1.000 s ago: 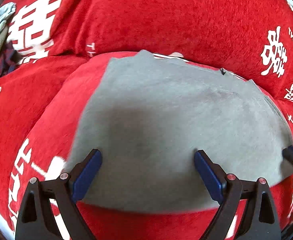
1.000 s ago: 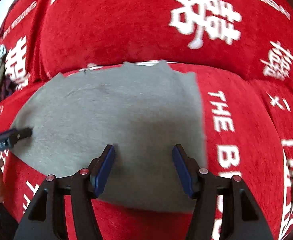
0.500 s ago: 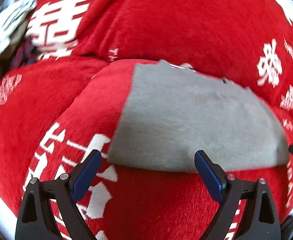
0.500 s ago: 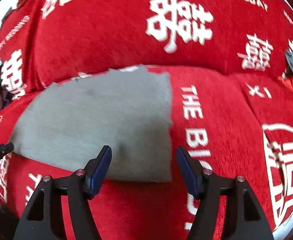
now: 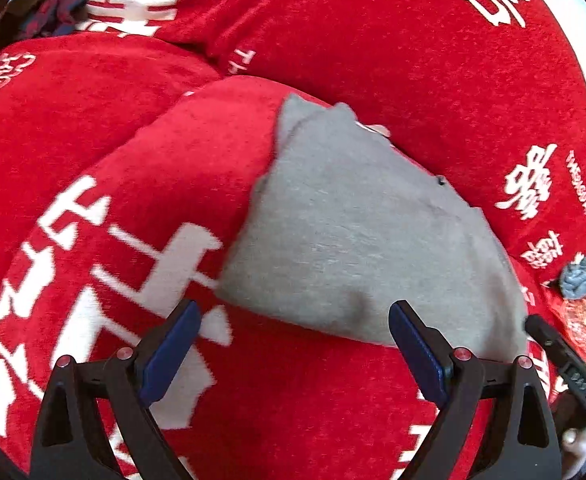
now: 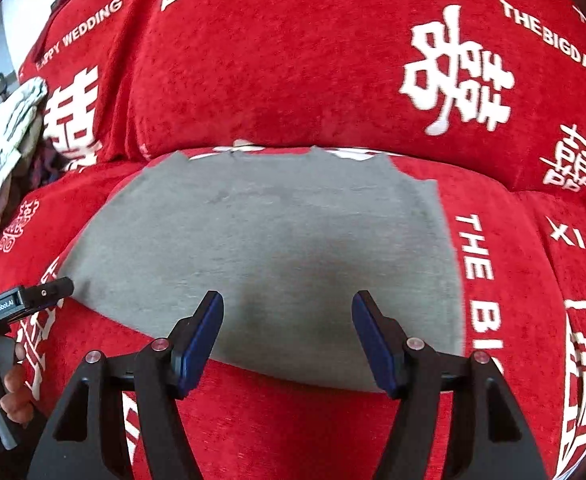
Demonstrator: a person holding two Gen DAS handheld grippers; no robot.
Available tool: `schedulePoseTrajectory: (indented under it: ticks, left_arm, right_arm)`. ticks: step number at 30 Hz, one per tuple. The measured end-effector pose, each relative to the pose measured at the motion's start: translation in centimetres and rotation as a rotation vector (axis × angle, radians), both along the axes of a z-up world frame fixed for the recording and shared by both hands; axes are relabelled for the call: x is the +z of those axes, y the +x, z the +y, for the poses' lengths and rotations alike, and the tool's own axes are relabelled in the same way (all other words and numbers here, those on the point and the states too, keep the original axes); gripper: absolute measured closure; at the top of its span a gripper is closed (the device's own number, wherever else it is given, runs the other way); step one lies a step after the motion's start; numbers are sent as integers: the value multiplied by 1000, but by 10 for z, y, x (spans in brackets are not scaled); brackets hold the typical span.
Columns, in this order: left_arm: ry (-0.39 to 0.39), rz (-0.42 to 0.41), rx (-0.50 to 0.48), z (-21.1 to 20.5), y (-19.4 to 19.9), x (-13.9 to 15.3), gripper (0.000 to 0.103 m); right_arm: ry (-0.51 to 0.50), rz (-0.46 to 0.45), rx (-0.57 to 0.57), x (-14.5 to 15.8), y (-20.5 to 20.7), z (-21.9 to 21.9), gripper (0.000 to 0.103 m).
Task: Fold small clothes
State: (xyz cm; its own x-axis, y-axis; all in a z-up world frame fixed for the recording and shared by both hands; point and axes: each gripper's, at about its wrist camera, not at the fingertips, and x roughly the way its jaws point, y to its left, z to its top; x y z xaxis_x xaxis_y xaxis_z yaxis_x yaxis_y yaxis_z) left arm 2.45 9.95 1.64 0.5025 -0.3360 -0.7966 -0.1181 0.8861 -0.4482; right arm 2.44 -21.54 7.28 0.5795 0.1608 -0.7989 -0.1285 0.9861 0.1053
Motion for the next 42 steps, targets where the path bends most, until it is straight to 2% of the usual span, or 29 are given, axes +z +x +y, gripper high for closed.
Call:
schedulePoseTrajectory:
  ticks: [5, 9, 10, 11, 13, 14, 16, 17, 18, 21, 24, 27, 35, 42]
  left_arm:
    - [-200, -20, 38, 15, 11, -6, 9]
    - [-304, -40, 66, 25, 23, -11, 9]
    - [-315, -46, 70, 27, 24, -12, 18]
    - [-322, -48, 68, 28, 26, -14, 36]
    - [-344, -17, 53, 30, 31, -23, 56]
    - [-348, -23, 62, 32, 31, -23, 62]
    - [-362, -23, 67, 34, 32, -26, 68]
    - [-366, -20, 70, 36, 33, -27, 82]
    - [-366, -14, 69, 37, 34, -29, 88]
    - [-357, -46, 72, 36, 32, -26, 93]
    - [-232, -133, 56, 23, 22, -10, 93]
    - [-162, -187, 39, 14, 18, 0, 93]
    - [-190, -181, 39, 22, 20, -6, 93]
    - [-176, -169, 32, 23, 19, -8, 93]
  right_arm:
    - [-13, 24, 39, -6, 9, 22, 33]
    - [-15, 34, 63, -6, 18, 39, 33]
    - [-19, 34, 69, -5, 20, 44, 33]
    - [-22, 34, 75, -4, 22, 47, 33]
    - [-29, 34, 86, -3, 26, 54, 33]
    - [-37, 34, 90, -2, 28, 59, 33]
    - [-42, 36, 100, -1, 33, 65, 33]
    - [-40, 38, 105, 0, 36, 68, 33]
    - [-41, 41, 110, 0, 40, 72, 33]
    - [-59, 46, 128, 4, 56, 84, 33]
    - [-37, 71, 148, 7, 78, 96, 33]
    - [4, 120, 174, 7, 107, 115, 33]
    - [81, 318, 185, -20, 198, 192, 33]
    - [-40, 448, 172, -63, 234, 263, 32]
